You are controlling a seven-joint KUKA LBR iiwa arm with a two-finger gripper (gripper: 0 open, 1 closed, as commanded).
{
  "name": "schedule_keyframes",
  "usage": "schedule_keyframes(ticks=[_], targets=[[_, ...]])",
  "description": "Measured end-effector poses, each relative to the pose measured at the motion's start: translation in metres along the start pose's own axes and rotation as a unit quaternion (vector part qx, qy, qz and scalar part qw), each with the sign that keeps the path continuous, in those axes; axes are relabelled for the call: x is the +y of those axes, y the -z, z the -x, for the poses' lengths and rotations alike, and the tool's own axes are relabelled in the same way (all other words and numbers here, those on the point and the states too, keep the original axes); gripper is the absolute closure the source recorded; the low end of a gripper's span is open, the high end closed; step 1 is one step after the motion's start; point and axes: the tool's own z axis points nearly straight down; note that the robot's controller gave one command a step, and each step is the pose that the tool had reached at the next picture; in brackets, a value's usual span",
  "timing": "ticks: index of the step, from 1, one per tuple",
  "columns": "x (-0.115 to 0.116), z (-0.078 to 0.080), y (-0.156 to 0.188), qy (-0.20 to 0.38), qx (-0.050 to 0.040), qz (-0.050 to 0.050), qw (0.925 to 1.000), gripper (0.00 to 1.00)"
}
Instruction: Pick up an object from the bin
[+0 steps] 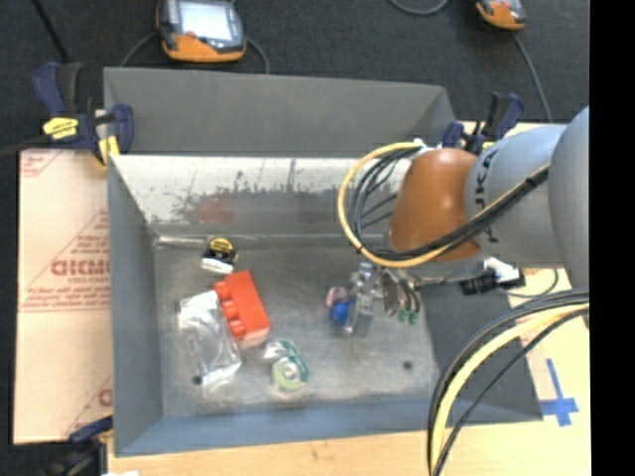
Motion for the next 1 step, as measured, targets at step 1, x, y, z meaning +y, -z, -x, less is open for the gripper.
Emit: schedule_keyframes(ticks=[1], targets=[[0.0099,0.0142,0.1425,0.006,-0.0026,0.0,1.0,1.0]])
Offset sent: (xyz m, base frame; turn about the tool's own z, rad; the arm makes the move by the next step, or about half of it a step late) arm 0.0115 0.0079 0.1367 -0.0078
